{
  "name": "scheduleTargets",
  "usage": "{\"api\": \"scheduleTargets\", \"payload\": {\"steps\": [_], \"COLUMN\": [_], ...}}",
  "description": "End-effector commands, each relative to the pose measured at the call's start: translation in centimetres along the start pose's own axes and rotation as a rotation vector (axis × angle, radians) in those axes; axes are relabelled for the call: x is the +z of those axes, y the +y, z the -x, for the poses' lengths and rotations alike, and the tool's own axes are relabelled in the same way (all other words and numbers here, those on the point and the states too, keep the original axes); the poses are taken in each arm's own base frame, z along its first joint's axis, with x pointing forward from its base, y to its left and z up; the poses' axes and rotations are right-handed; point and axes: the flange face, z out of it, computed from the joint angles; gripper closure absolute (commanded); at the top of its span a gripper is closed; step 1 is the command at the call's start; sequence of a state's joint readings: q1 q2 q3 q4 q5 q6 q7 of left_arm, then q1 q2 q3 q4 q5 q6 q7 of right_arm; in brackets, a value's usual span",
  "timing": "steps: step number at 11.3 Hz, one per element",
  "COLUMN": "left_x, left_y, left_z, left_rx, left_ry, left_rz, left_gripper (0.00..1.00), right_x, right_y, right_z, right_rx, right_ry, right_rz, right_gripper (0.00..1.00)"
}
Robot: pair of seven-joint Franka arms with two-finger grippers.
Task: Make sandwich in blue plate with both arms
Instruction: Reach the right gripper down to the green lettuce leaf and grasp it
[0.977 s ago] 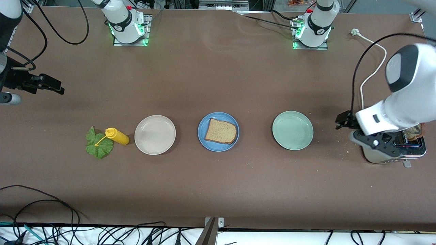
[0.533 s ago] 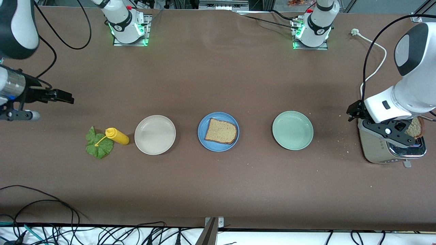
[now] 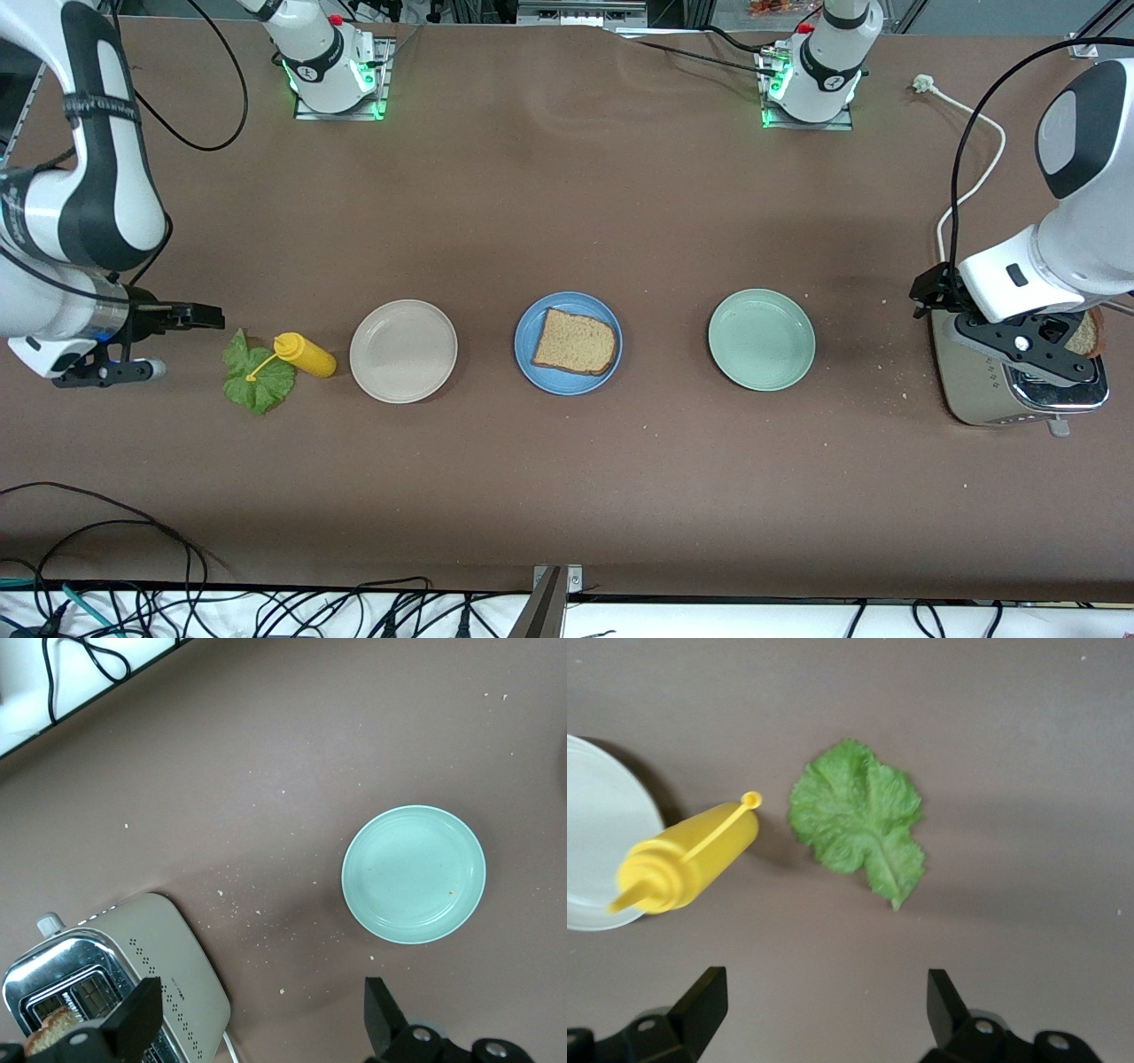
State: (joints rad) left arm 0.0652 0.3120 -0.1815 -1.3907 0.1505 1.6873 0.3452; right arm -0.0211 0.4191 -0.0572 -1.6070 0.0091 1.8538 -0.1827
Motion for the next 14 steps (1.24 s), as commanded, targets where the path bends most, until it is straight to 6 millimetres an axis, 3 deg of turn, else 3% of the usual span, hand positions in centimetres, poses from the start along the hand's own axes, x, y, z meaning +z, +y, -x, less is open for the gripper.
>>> {"api": "scheduleTargets", "payload": {"steps": [1, 4, 6, 10, 14], "left_x": [-0.1, 0.5, 0.4, 0.4, 0.4], "left_y": [-0.9, -1.8, -1.9, -2.0, -2.0], "left_z": [0.1, 0.3, 0.4, 0.5, 0.5], "left_rx": [-0.012, -0.034, -0.036, -0.036, -0.037], "left_ry": [-0.001, 0.0, 0.001, 0.001, 0.001], "left_rz": [-0.014, 0.017, 0.016, 0.016, 0.016], "left_gripper": [0.0, 0.0, 0.0, 0.0, 0.0], "right_x": [5.6, 11.7, 14.4, 16.8, 18.4], "right_y": [2.0, 3.6, 3.9, 3.3, 1.9], "right_z": [-3.0, -5.0, -5.9, -6.6, -7.1], "right_rx": [-0.062, -0.058, -0.083, -0.073, -0.091], "right_ry": [0.03, 0.076, 0.113, 0.138, 0.147], "right_rz": [0.021, 0.024, 0.035, 0.006, -0.005], "right_gripper": [0.0, 0.0, 0.0, 0.0, 0.32]}}
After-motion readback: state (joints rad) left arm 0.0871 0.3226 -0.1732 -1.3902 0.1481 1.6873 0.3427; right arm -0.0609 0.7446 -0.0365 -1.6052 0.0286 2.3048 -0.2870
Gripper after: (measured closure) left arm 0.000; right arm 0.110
